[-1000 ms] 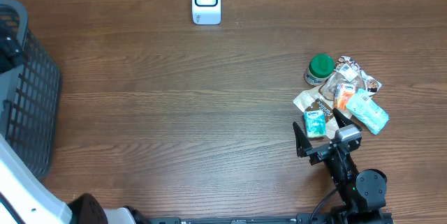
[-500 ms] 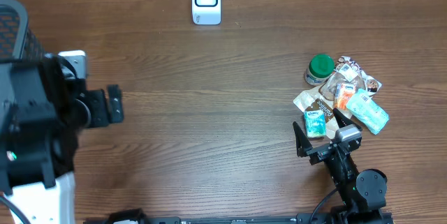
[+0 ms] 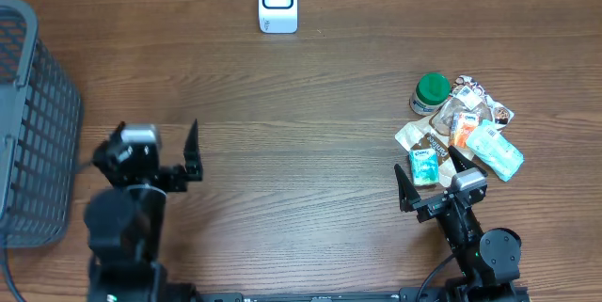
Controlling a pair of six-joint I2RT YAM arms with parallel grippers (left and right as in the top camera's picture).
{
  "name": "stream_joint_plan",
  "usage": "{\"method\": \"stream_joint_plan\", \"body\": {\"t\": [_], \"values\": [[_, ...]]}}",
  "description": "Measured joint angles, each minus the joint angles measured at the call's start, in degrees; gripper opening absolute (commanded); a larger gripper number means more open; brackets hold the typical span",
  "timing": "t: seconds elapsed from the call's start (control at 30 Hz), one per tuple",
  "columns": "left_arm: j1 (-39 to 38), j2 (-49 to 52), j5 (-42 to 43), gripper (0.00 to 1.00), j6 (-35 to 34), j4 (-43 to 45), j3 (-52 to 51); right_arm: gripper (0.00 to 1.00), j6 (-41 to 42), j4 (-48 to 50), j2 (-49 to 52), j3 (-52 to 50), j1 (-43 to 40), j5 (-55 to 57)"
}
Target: Scan the item barcode
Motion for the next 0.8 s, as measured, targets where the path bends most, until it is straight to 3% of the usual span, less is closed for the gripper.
{"method": "stream_joint_plan", "body": {"t": [0.23, 0.57, 0.8], "values": [[0.00, -12.44, 0.70, 0.99, 0.00, 15.82, -16.24, 1.00, 0.04, -0.07, 0.00, 0.00, 0.00, 0.00], [-0.37, -24.17, 0.90, 1.00, 0.00, 16.94, -27.08, 1.00, 0.00, 0.00, 0.00, 0.00, -0.02, 0.00], [-1.03, -26.14, 0.90, 1.00, 0.00, 14.10, -28.57, 1.00, 0.00, 0.00, 0.00, 0.00, 0.00, 0.02]]}}
